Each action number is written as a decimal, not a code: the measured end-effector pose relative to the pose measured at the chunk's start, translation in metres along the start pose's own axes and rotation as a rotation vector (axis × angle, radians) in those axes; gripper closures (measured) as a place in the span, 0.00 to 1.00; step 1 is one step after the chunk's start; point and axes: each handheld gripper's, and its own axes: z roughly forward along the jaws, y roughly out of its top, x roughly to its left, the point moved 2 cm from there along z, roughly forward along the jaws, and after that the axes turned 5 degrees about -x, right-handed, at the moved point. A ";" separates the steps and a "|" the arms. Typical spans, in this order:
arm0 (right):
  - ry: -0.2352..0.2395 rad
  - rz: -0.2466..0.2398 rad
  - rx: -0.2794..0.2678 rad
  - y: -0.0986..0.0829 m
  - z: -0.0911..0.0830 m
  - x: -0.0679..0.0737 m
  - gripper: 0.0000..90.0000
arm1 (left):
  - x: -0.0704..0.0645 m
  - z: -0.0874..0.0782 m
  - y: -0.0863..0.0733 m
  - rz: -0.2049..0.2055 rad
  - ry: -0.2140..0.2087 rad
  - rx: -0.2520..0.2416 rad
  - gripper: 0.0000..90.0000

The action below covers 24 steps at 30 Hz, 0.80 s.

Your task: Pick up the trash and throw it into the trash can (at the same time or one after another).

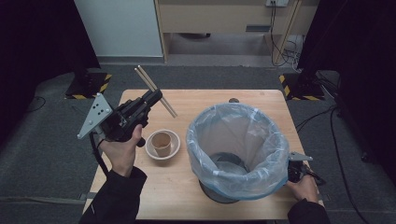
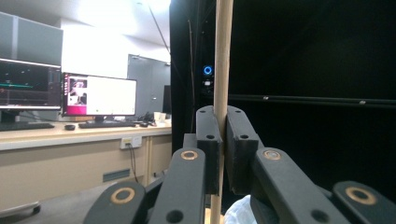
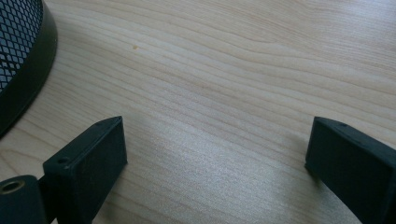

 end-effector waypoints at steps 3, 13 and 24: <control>0.000 0.000 0.000 0.000 0.000 0.000 0.06 | -0.004 0.002 0.002 0.002 -0.013 -0.007 0.95; 0.000 0.000 0.000 0.000 0.000 0.000 0.06 | -0.020 0.009 0.005 -0.026 -0.070 -0.037 0.95; 0.000 0.000 0.000 0.000 0.000 0.000 0.06 | -0.046 0.028 -0.009 -0.049 -0.157 -0.019 0.95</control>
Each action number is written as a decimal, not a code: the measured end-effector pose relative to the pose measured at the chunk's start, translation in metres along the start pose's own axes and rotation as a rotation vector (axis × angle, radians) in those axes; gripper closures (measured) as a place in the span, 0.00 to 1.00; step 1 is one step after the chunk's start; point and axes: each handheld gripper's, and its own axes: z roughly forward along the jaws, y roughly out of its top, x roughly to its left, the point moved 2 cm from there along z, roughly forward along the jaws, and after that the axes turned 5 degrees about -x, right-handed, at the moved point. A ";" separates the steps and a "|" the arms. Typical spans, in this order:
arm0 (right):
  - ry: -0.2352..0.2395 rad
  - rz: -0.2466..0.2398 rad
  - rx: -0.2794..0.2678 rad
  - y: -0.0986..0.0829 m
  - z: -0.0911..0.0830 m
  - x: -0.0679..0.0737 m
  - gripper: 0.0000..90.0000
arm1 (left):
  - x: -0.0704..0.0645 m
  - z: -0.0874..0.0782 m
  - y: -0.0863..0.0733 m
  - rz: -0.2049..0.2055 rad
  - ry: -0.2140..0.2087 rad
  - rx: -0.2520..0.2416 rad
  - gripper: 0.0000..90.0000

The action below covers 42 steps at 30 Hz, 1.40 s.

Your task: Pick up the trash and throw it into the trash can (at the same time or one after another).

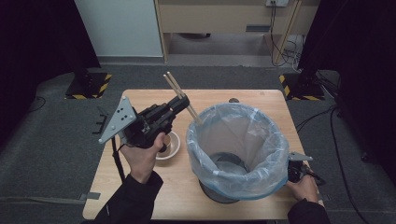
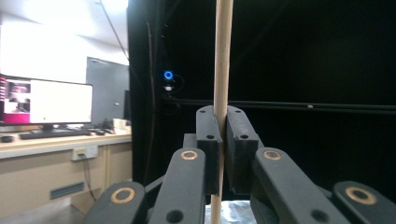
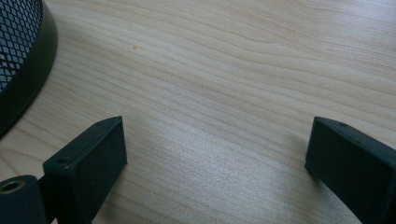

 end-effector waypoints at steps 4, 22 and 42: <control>0.000 0.000 0.000 0.000 0.000 0.000 0.06 | -0.009 0.013 -0.012 -0.010 -0.035 0.029 0.95; 0.000 0.000 0.000 0.000 0.000 0.000 0.06 | -0.015 0.030 -0.049 -0.081 -0.128 0.115 0.81; 0.001 -0.001 0.001 0.000 0.000 0.000 0.06 | 0.024 -0.024 -0.024 0.000 0.045 0.135 0.44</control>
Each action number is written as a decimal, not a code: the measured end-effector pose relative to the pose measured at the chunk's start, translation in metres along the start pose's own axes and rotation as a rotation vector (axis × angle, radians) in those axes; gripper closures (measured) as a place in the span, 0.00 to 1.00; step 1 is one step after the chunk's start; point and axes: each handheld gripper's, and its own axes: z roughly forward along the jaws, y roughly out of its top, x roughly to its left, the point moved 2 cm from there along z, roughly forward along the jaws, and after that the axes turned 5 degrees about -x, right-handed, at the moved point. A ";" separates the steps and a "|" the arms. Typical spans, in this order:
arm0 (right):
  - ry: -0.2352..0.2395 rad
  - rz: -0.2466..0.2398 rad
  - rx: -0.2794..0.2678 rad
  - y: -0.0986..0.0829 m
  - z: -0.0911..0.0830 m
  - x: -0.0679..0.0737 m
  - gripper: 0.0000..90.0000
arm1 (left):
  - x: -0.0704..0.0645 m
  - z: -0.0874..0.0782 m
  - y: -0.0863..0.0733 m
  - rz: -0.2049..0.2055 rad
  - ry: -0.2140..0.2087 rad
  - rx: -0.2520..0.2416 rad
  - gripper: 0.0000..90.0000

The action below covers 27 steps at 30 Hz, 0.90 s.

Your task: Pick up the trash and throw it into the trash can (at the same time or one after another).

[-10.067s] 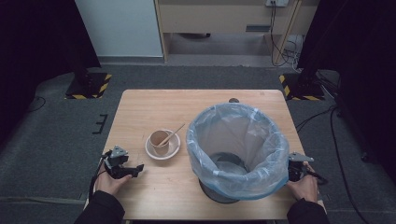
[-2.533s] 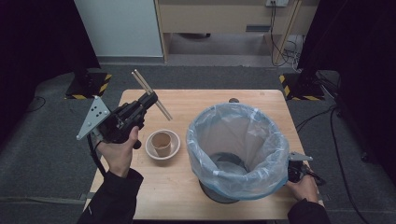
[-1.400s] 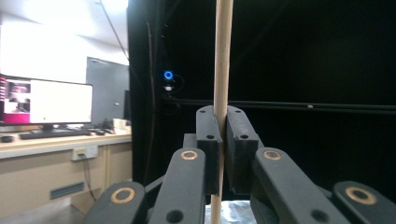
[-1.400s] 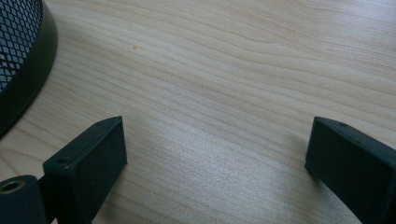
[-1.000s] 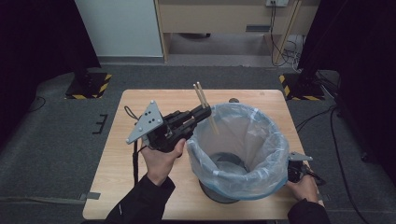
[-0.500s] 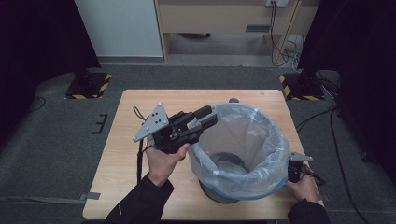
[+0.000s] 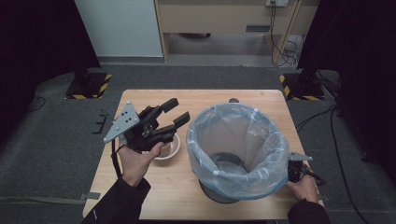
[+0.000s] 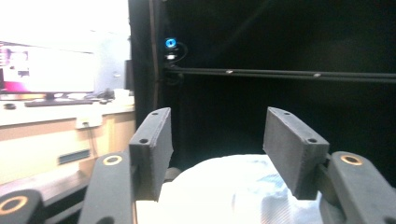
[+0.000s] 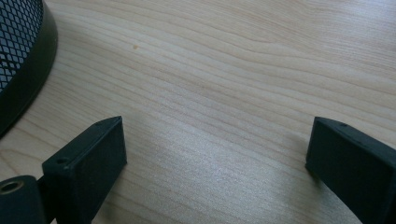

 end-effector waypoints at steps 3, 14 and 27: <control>0.000 0.000 0.000 0.000 0.000 0.000 0.06 | 0.008 -0.009 -0.001 0.009 0.033 0.008 0.41; 0.000 0.000 0.000 0.000 0.000 0.000 0.06 | 0.047 -0.045 -0.035 0.014 0.181 0.132 0.35; 0.001 -0.001 0.000 0.000 0.000 0.000 0.06 | 0.086 -0.063 -0.085 -0.001 0.323 0.308 0.31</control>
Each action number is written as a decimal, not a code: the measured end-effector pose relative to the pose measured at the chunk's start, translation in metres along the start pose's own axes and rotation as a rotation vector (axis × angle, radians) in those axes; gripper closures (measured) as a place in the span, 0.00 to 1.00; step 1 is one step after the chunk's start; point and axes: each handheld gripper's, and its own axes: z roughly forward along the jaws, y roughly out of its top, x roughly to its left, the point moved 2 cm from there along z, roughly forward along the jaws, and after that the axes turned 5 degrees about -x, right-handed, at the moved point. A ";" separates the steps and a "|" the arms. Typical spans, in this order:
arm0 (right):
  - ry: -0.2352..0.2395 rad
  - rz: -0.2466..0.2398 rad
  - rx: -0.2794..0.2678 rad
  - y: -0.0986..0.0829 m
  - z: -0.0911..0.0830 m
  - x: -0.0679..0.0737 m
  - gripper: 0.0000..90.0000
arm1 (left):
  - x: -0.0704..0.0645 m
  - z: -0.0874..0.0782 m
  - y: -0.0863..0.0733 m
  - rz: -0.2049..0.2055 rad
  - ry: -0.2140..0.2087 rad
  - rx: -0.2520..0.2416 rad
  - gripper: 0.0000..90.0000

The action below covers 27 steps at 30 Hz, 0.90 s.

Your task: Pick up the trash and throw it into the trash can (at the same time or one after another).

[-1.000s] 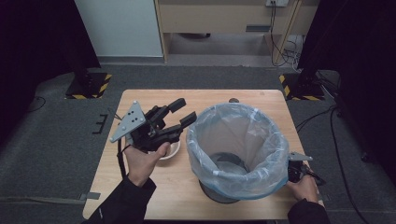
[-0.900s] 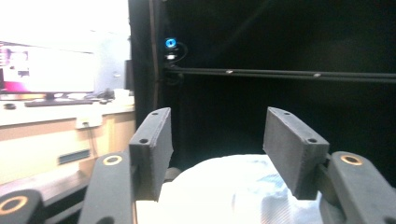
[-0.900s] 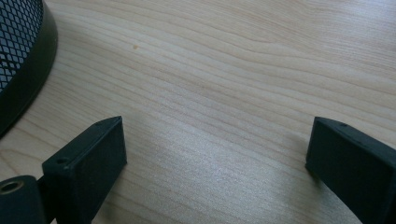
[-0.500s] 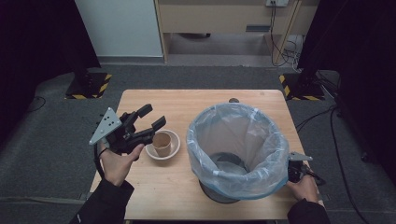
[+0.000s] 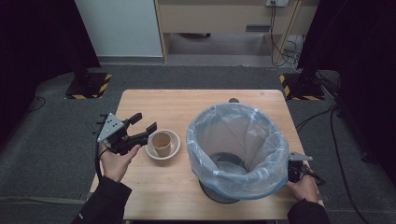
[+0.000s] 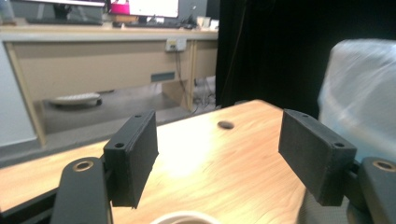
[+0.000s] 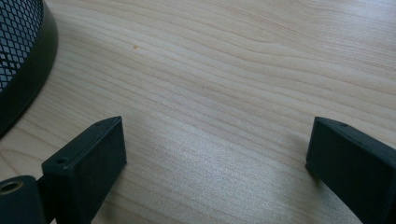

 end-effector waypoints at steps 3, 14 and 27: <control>0.000 0.000 0.000 0.000 0.000 0.000 0.06 | 0.005 0.003 -0.012 -0.012 0.012 0.021 0.31; 0.001 -0.001 0.001 0.000 0.000 0.000 0.05 | 0.023 0.023 -0.059 -0.017 0.061 0.182 0.34; 0.004 -0.004 0.002 0.000 0.000 0.000 0.05 | 0.038 0.038 -0.088 -0.054 0.090 0.299 0.52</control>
